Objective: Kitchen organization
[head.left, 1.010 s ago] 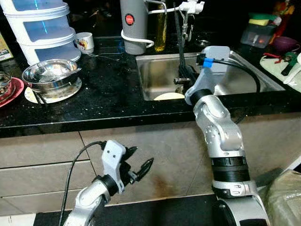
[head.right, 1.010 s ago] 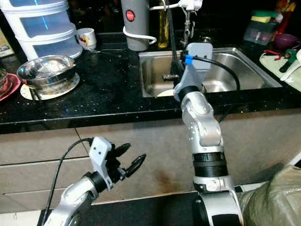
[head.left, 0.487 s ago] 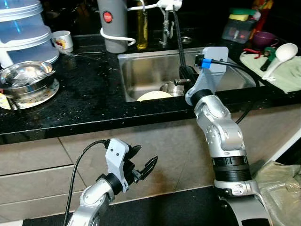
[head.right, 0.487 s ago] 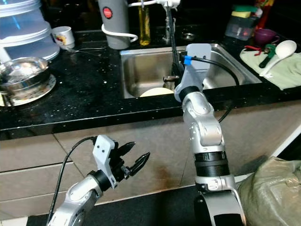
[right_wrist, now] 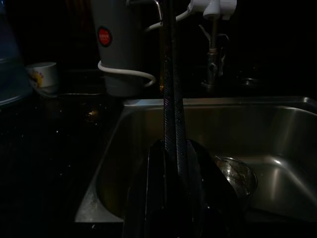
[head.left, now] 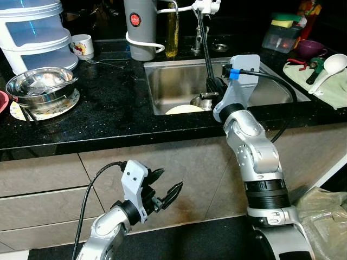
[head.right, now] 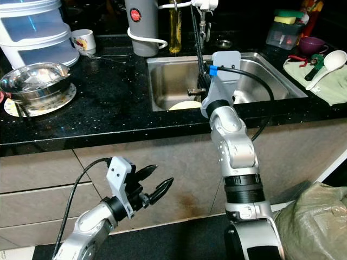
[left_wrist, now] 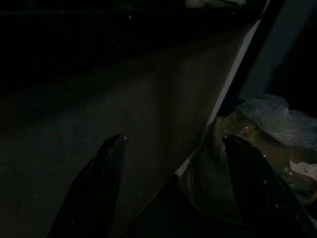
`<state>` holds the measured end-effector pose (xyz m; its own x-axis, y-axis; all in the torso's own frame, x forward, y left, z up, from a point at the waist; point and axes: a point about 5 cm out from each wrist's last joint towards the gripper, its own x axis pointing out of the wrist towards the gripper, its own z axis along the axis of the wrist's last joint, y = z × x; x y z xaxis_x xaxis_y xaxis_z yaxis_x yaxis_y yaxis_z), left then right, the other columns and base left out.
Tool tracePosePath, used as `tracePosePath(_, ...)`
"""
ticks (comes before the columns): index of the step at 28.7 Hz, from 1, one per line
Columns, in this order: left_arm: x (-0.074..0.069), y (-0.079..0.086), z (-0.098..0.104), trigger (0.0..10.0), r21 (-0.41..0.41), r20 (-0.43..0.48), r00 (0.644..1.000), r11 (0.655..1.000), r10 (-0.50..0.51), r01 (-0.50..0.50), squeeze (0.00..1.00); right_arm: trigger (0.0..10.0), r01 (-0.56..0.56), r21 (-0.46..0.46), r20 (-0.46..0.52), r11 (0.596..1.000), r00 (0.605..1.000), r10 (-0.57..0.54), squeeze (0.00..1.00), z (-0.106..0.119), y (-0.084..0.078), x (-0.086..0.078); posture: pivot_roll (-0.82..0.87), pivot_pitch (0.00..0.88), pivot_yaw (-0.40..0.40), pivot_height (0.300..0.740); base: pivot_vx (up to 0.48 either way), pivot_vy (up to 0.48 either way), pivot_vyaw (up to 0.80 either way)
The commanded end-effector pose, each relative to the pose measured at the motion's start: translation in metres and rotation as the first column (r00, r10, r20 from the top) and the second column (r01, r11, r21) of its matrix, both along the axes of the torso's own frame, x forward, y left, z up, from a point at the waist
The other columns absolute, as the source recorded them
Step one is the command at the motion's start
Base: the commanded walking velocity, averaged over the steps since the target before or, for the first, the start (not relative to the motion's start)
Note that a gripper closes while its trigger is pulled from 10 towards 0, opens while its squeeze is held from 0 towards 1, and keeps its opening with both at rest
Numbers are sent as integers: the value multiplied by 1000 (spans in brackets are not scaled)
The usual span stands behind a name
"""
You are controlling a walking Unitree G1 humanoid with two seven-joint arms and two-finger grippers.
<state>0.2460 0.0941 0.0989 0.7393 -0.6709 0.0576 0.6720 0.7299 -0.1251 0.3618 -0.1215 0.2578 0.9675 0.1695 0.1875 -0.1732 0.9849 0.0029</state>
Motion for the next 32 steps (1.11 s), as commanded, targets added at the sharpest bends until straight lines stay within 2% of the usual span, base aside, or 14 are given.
tracePosePath(1, -2, -1, -1, 10000, 1, 1, 1000, 1000, -13, 13, 0, 10000, -1, -9, -24, 1000, 1000, 1, 0, -5, 0, 1, -28, 0, -32, 740, 255, 0, 0)
tracePosePath(29, -5, -3, -3, 10000, 5, 3, 999, 999, -50, 50, 0, 10000, -6, -5, -27, 1000, 1000, 6, 0, -5, 2, 0, -28, 0, -27, 740, 275, 0, 0)
tracePosePath(32, -8, -6, 2, 10000, 3, 33, 995, 995, -96, 96, 0, 10000, -6, -3, -27, 1000, 1000, 6, 0, -6, 2, 0, -30, 0, -28, 740, 299, 0, 0)
